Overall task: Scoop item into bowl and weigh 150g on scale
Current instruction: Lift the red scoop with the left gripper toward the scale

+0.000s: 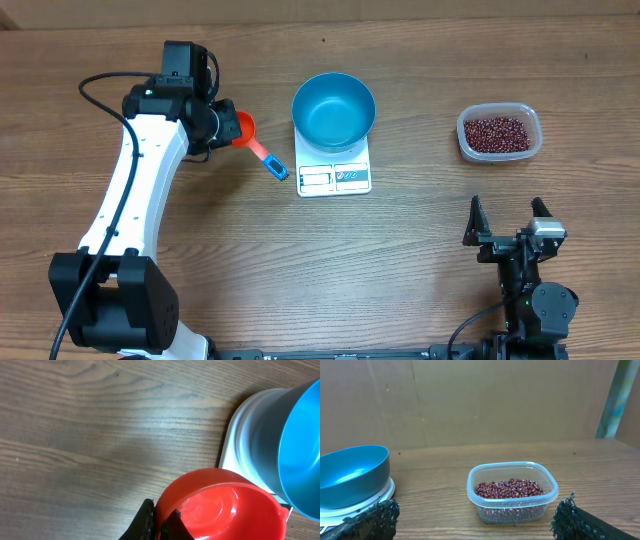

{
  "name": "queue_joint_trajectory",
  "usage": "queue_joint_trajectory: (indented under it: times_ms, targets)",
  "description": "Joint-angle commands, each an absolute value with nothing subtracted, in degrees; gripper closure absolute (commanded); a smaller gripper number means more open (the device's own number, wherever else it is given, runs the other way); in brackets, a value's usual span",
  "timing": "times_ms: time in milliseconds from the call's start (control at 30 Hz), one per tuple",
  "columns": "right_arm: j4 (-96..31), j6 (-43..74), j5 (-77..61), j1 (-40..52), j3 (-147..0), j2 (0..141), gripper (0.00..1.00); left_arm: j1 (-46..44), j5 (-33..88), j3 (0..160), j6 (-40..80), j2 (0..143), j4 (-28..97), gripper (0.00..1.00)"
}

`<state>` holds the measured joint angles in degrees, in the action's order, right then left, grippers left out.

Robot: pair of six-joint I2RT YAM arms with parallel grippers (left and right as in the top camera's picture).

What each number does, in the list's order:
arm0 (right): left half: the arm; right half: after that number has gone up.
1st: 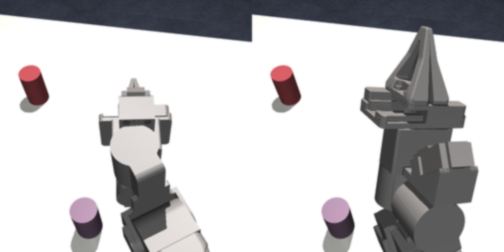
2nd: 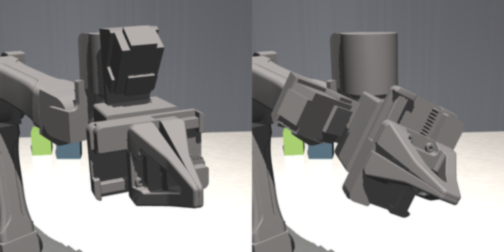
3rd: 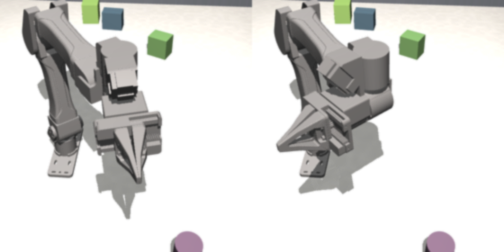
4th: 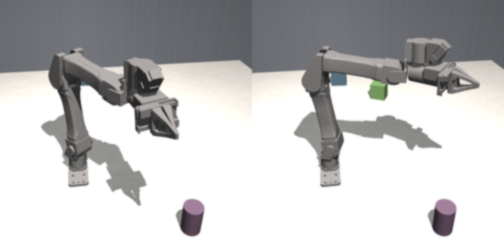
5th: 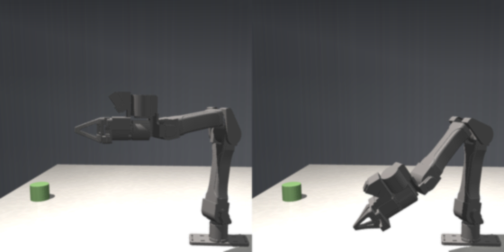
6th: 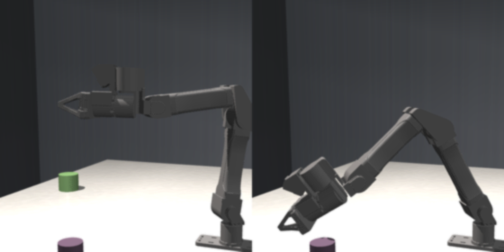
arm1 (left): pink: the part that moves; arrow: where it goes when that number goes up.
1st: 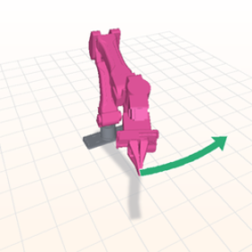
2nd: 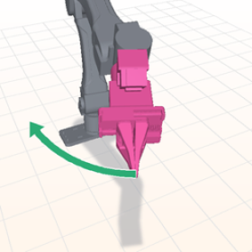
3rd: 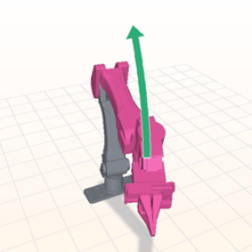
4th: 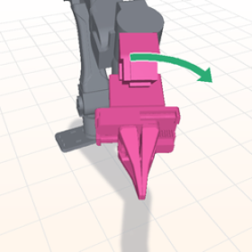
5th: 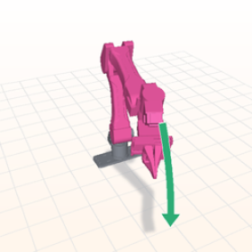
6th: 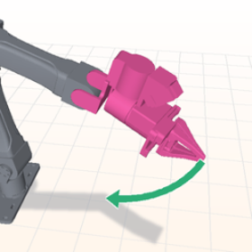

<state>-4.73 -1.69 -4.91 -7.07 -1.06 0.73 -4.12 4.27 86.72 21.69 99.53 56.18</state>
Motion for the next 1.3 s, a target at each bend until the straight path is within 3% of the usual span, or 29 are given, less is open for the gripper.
queue_joint_trajectory:
  times_ms: [0, 400, 600, 1267]
  targets:
    - [-4.51, -1.58, -4.38, -6.81, -0.47, 0.16, 0.0, -4.1, 4.08, 87.59, 24.86, 98.98, 56.64, 0.96]
    - [-4.47, -1.45, -5.17, -6.81, -0.47, 0.16, 0.0, -4.12, 4.08, 87.59, 26.0, 98.98, 58.92, 0.96]
    - [-3.99, 8.78, -8.86, -6.81, -0.47, 0.16, 0.0, -4.12, 4.14, 87.59, 27.97, 98.98, 59.16, 0.96]
    - [-3.64, 21.61, -19.16, -6.81, -9.43, 2.85, 0.0, -4.19, 4.12, 87.59, 35.9, 98.98, 59.79, 0.96]
